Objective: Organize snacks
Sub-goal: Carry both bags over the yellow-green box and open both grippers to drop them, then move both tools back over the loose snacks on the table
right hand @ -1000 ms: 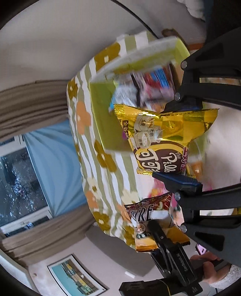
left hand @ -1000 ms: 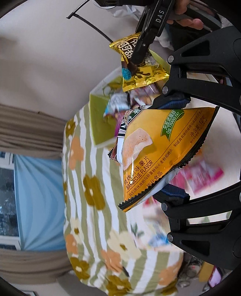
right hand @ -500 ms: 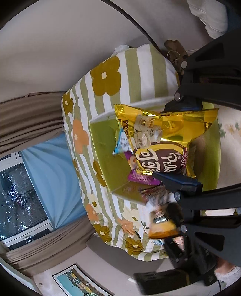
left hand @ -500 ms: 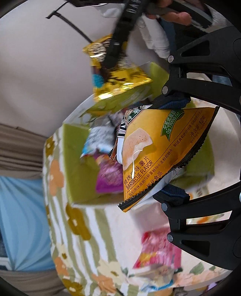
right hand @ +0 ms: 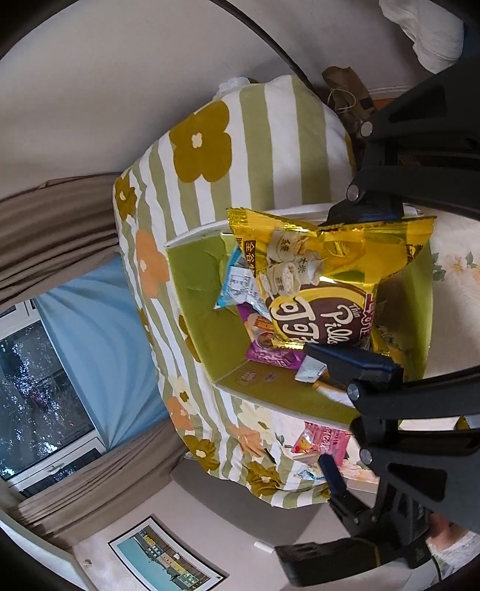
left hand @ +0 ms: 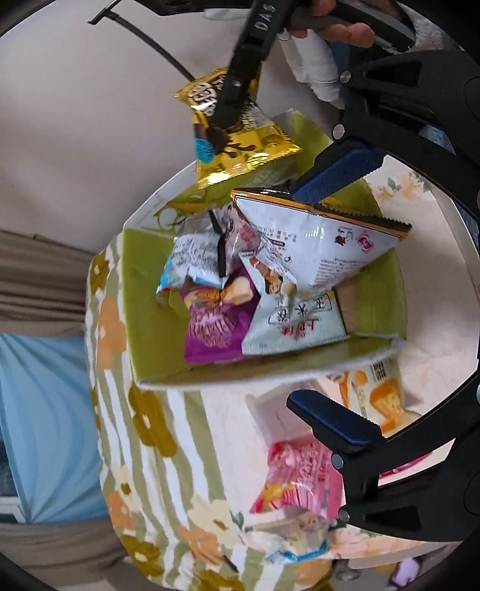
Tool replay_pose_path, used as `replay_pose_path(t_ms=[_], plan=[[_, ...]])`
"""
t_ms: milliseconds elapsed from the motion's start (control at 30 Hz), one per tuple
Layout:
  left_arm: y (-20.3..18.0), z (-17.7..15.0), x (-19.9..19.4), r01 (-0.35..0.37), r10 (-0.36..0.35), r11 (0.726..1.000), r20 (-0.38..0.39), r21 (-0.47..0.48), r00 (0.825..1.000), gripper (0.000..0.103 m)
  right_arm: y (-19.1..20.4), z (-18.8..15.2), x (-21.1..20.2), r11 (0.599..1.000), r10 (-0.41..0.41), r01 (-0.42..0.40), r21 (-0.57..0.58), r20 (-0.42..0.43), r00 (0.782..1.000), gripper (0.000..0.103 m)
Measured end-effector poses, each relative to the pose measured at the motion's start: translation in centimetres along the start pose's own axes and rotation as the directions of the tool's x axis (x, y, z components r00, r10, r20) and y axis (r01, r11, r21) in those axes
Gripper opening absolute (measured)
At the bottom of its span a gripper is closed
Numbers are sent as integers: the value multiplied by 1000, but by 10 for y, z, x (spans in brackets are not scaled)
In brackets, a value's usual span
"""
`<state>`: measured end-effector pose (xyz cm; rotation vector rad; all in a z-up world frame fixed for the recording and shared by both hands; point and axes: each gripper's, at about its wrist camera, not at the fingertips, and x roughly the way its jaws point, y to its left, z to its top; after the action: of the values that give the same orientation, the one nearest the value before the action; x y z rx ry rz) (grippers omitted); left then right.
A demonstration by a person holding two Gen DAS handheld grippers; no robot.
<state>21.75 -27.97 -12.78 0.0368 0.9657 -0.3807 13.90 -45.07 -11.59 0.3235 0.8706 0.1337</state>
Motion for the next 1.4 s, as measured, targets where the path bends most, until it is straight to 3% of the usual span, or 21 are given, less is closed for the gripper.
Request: replay_pose_path(t_ms=[233, 433, 567, 733, 800, 1133, 1400], plan=[[11, -9, -12, -23, 24, 999, 17, -40, 1000, 100, 9, -13, 12, 995, -60, 57, -82, -40, 997, 48], [18, -19, -18, -38, 39, 997, 11, -65, 999, 100, 12, -22, 25, 996, -35, 27, -86, -90, 995, 51], [25, -28, -20, -40, 41, 995, 4, -88, 999, 100, 11, -28, 25, 998, -19, 15, -55, -70, 997, 93], [32, -44, -24, -47, 45, 993, -14, -106, 999, 100, 10, -34, 21, 998, -36, 34, -45, -33, 999, 96], [37, -49, -28, -48, 47, 992, -16, -116, 999, 100, 10, -36, 19, 998, -46, 45, -45, -23, 999, 102], [63, -59, -72, -96, 108, 980, 61, -174, 992, 100, 33, -28, -8, 996, -13, 18, -85, 56, 998, 102], [108, -67, -117, -159, 192, 957, 118, -244, 974, 100, 83, -16, -26, 983, 44, -28, -182, 84, 996, 102]])
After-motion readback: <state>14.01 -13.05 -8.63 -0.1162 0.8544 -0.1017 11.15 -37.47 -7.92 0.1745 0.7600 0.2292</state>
